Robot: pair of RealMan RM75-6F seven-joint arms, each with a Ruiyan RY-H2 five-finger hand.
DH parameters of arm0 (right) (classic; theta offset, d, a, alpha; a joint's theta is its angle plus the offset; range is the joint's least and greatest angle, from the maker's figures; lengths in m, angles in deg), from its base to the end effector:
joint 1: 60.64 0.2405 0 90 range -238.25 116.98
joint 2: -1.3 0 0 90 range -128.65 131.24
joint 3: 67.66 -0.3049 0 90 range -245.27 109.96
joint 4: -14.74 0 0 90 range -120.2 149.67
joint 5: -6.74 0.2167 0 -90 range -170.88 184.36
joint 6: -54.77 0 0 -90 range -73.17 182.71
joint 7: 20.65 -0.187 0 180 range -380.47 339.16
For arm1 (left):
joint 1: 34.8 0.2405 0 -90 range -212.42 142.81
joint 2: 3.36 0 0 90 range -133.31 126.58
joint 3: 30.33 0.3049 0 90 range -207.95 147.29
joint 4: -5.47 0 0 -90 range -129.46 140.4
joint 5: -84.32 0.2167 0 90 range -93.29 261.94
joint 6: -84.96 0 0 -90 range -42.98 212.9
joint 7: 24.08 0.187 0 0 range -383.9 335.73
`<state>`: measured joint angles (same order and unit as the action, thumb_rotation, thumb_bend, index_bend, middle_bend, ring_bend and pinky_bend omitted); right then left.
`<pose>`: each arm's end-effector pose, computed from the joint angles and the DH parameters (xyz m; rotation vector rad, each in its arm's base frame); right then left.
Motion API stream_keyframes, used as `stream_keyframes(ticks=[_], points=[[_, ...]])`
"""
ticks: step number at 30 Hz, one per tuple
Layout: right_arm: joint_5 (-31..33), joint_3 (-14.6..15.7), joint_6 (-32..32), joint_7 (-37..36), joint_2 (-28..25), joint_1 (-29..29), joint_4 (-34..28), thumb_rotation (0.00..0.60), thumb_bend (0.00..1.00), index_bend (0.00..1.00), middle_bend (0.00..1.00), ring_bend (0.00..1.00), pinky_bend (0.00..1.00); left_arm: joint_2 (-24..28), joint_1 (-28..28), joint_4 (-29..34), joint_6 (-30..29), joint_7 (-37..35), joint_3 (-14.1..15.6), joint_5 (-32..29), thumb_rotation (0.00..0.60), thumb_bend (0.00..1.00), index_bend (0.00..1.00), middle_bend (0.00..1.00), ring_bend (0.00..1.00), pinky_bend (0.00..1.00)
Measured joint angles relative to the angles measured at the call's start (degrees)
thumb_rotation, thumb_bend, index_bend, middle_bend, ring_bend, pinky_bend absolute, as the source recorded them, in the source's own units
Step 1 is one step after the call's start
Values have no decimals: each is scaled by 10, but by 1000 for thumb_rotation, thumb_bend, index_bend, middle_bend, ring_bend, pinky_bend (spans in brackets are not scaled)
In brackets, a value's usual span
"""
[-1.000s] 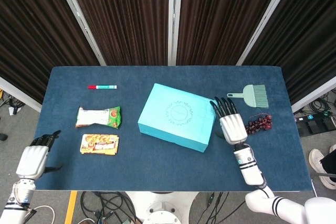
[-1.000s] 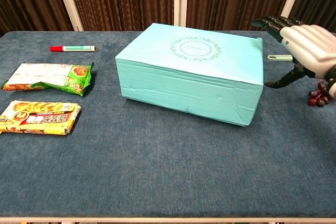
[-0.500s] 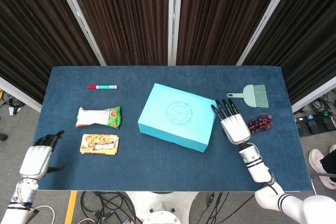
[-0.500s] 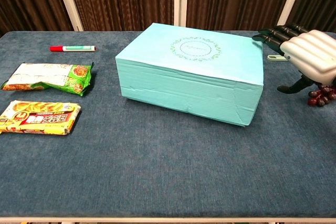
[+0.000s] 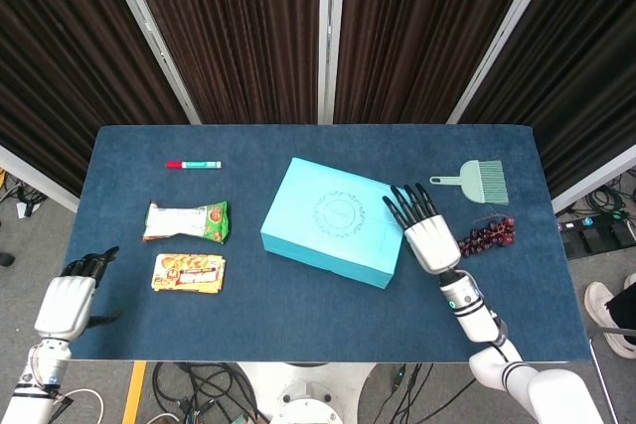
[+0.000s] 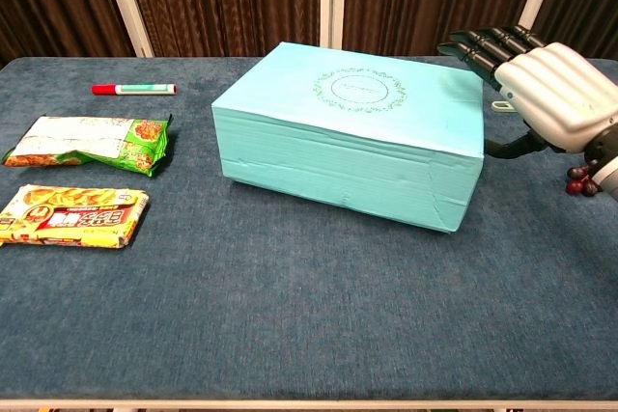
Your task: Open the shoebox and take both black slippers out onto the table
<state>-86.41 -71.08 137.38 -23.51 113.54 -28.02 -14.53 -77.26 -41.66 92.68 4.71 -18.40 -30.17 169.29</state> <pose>-0.2571 -0.3929 -0.0593 1.7298 -0.3834 1.0877 -0.3642 0.2280 0.0948 -1.4874 -0.9736 -0.8248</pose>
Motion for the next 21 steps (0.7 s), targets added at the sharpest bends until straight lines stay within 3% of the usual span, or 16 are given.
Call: stream_keyframes(ticks=[21], points=[[-3,16,-4,-54,27,5,66,600,156,0,61,0,0,0,-5,7,9,-8,2,4,600,0,114,216,171,268]])
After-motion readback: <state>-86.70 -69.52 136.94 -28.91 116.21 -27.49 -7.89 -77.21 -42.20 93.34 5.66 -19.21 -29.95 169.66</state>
